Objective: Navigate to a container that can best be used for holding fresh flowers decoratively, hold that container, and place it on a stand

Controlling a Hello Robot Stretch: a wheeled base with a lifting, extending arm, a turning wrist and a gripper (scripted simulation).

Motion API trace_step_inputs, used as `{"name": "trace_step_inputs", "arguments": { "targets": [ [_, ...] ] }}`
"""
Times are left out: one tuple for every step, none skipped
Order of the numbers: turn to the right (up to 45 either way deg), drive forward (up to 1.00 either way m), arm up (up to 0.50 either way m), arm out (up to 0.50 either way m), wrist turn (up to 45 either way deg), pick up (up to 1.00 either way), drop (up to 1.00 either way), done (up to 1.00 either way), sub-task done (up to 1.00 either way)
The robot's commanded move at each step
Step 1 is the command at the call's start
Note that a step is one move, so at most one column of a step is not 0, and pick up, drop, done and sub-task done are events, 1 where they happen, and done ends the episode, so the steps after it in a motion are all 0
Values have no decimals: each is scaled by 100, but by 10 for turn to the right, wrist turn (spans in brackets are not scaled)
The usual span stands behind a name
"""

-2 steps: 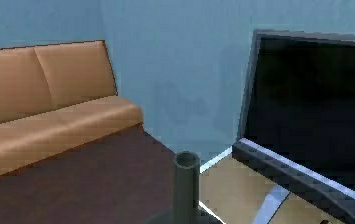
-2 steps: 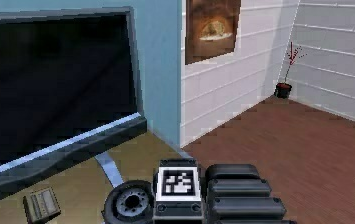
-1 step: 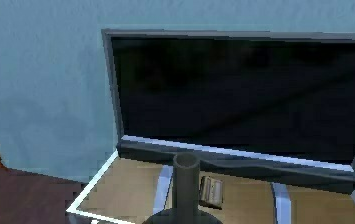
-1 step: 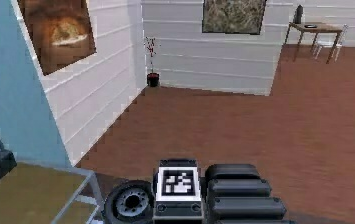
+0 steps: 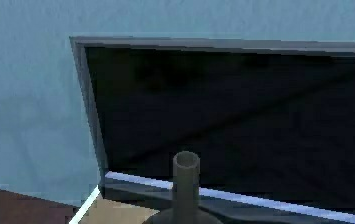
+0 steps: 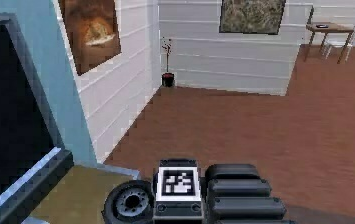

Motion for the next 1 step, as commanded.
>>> {"name": "trace_step_inputs", "arguments": {
  "targets": [
    [-450, 0, 0, 0, 0, 0, 0, 0, 0]
  ]
}}
